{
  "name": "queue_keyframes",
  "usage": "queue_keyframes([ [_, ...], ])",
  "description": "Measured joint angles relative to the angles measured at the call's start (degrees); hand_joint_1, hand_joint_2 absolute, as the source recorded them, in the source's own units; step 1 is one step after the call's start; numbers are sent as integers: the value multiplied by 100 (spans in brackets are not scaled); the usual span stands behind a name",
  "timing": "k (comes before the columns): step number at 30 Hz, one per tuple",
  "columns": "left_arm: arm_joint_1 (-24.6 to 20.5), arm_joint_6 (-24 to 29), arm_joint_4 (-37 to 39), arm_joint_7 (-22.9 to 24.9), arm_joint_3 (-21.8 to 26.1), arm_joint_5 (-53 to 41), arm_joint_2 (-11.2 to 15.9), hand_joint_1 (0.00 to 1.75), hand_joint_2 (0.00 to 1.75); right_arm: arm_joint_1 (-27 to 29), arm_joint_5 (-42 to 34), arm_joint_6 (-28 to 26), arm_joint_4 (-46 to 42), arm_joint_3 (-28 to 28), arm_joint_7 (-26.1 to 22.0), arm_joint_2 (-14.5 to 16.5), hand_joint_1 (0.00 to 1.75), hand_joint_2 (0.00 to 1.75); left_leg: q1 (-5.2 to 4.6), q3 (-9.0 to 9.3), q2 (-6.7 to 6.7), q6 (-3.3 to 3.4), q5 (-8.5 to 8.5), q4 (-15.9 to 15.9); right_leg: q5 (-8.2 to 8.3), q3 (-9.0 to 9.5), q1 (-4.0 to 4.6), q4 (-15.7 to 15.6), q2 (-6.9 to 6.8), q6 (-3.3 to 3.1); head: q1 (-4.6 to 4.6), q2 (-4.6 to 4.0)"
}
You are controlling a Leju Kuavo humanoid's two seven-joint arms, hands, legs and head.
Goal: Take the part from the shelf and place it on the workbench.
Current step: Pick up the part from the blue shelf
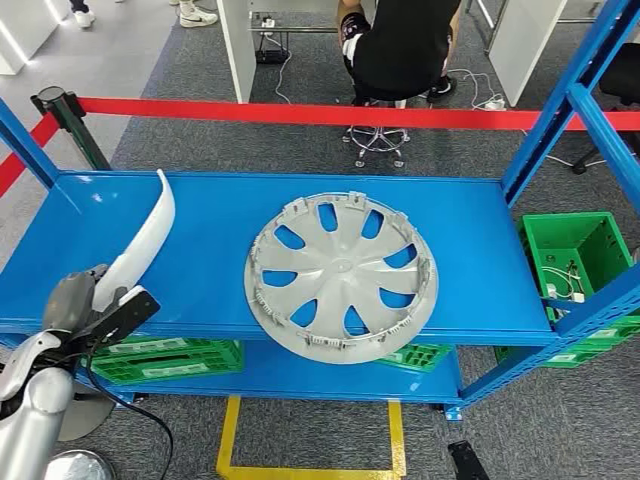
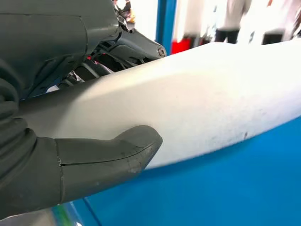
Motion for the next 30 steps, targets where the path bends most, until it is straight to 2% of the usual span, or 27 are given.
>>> queue_keyframes([
  [4, 420, 66, -734, -253, -31, 202, -183, 175, 175, 27, -27, 56, 0, -68, -121, 0, 0, 0, -3, -5, 1, 2, -5, 2, 0, -4, -3, -3, 2, 1, 0, 0],
  [9, 1064, 317, -1795, -452, -181, 319, -463, 175, 175, 67, -85, 182, 0, -184, -323, 0, 0, 0, -36, -8, 1, 37, -27, 12, -3, -1, -40, -15, 2, 42, -3, 0],
  [12, 1284, 406, -2157, -519, -234, 322, -556, 175, 175, 69, -108, 184, 0, -228, -372, 5, 0, 0, -67, -8, 1, 77, -38, 17, -1, 5, -72, -24, 3, 83, -3, 0],
  [15, 1475, 580, -2455, -626, -308, 298, -647, 175, 175, 72, -161, 182, -1, -293, -439, 17, 0, 0, -66, 33, 7, 156, -8, -58, -25, 6, -87, -27, -4, 140, -1, 0],
  [17, 1577, 641, -2610, -654, -371, 288, -711, 175, 175, 75, -175, 182, -2, -336, -459, 17, 0, 0, -40, 85, 17, 214, 19, -131, -259, -143, -70, 317, -15, 147, 22, -1],
  [19, 1650, 656, -2698, -659, -410, 286, -758, 175, 175, 79, -176, 183, -2, -358, -465, 19, 0, 0, -43, 100, 21, 242, 11, -138, -648, -497, -59, 1086, -19, 137, 44, -1],
  [20, 1685, 658, -2722, -659, -427, 286, -777, 175, 175, 84, -176, 184, -2, -367, -466, 19, 0, 0, -47, 103, 20, 245, 6, -136, -768, -664, -59, 1428, -20, 139, 50, -1],
  [21, 1718, 658, -2743, -659, -446, 286, -794, 175, 175, 88, -176, 183, -2, -376, -466, 20, 0, 0, -48, 108, 18, 242, -1, -135, -778, -753, -59, 1601, -20, 143, 51, -1],
  [22, 1745, 658, -2761, -659, -465, 286, -806, 175, 175, 91, -177, 182, -2, -385, -466, 20, 0, 0, -43, 119, 14, 230, -9, -133, -665, -725, -61, 1534, -22, 148, 52, -1],
  [23, 1767, 658, -2775, -659, -479, 286, -818, 175, 175, 92, -177, 182, -2, -393, -466, 20, 0, 0, -32, 135, 9, 210, -22, -130, -466, -584, -67, 1244, -26, 153, 52, -1],
  [25, 1791, 671, -2809, -664, -491, 288, -834, 175, 175, 82, -179, 180, -2, -397, -474, 26, 0, 0, -26, 151, 1, 142, -50, -92, -134, -169, -79, 467, -26, 170, 61, -1],
  [26, 1807, 695, -2829, -679, -493, 292, -842, 175, 175, 77, -186, 172, -2, -401, -487, 31, 0, 0, -33, 150, -2, 107, -58, -63, -60, -26, -82, 226, -17, 159, 64, 0],
  [27, 1839, 750, -2862, -707, -496, 297, -857, 175, 175, 75, -198, 157, -2, -410, -510, 37, 0, 0, -45, 143, -4, 77, -58, -32, -53, 41, -81, 121, -2, 140, 65, 0],
  [30, 2026, 1039, -3004, -807, -528, 283, -927, 175, 175, 96, -252, 96, -5, -472, -605, 52, 0, 0, -46, 121, -4, 13, -87, 19, -56, 6, -83, 151, 24, 48, 59, 0],
])
